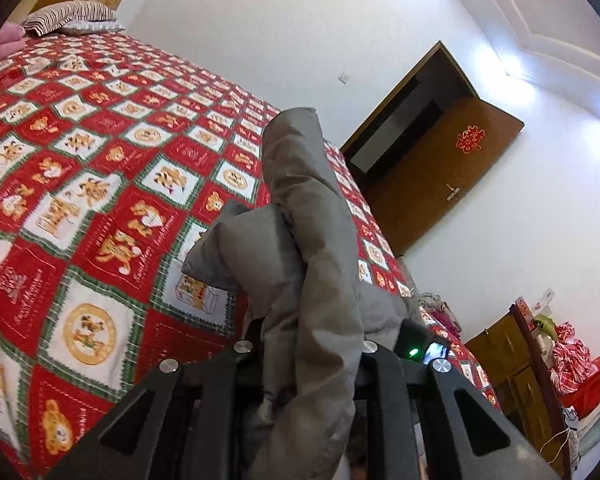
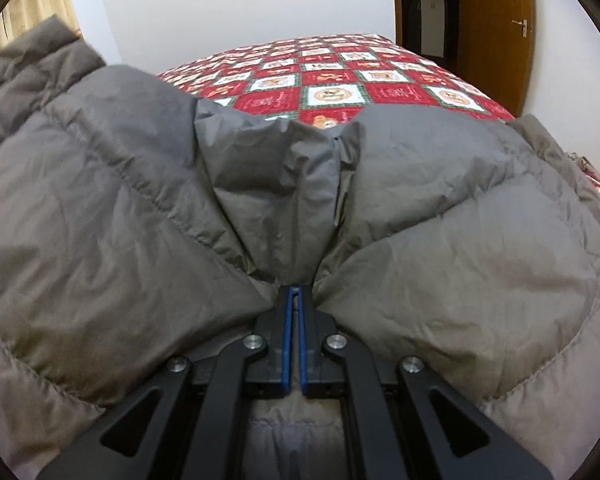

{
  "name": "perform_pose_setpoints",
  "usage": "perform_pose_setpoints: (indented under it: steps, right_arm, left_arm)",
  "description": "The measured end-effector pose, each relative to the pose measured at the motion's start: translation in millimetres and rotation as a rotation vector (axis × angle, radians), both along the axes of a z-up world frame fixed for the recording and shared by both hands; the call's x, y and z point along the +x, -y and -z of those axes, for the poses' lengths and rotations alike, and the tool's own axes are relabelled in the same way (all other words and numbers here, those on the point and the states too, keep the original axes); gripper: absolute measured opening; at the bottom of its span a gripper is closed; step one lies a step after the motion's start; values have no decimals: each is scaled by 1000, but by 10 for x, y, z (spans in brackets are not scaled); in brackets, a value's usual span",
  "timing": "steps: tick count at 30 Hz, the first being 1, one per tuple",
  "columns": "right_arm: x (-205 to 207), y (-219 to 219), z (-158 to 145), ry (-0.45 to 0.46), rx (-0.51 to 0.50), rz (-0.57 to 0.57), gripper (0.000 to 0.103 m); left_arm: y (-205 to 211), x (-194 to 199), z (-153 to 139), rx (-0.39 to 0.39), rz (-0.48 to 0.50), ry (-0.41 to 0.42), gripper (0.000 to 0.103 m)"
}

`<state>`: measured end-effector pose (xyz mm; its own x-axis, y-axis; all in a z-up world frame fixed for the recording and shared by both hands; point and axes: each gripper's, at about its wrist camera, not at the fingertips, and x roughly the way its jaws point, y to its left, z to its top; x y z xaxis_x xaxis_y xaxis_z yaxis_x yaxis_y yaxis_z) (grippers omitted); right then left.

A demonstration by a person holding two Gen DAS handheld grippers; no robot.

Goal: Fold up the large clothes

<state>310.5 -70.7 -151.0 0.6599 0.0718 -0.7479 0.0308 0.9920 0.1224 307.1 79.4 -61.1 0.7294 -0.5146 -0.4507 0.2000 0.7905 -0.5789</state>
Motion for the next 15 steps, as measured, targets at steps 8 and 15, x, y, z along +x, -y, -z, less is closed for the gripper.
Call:
perform_pose_setpoints:
  steps: [8,15]
  right_arm:
    - [-174,-537,14,3,76,-60,11]
    - [-186,-607,33,15,77,-68,11]
  left_arm:
    - [-194,-240,-231,48,-34,64,18]
    - [-91,-287,-252,91,-25,84,18]
